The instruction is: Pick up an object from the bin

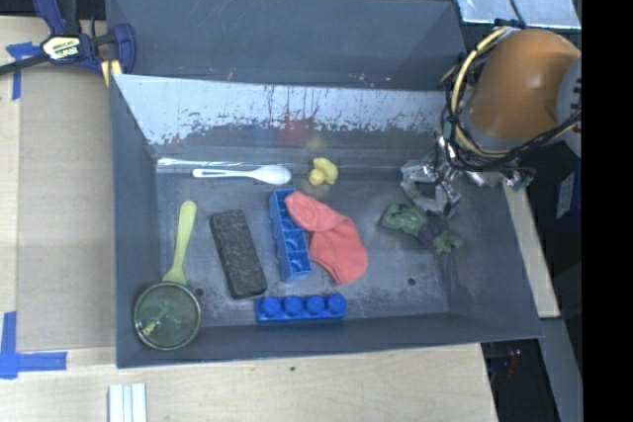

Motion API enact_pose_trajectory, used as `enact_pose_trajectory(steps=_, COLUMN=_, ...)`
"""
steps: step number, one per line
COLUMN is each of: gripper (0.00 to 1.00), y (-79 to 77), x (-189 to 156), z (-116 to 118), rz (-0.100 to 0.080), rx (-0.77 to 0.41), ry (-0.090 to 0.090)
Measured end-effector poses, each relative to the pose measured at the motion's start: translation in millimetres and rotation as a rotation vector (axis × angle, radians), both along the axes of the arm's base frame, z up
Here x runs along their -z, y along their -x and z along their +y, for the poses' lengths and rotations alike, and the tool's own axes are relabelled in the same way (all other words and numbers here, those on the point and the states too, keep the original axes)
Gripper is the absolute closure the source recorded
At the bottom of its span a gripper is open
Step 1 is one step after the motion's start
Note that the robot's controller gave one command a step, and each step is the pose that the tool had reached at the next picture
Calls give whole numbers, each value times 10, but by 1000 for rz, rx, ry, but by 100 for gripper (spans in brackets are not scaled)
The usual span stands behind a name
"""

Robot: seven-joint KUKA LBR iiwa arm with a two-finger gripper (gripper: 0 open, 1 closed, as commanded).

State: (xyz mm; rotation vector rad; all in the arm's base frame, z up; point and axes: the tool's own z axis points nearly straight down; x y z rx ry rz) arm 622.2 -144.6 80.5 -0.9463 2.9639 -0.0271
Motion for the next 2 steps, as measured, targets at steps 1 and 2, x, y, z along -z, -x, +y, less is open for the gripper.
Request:
enact_pose_trajectory(steps=1, gripper=100, y=-19, x=-292, z=5, rz=-2, rx=-100, ry=-1)
enact_pose_trajectory(steps=2, gripper=100, y=-26, x=-183, z=-1, rz=-7, rx=-83, ry=0)
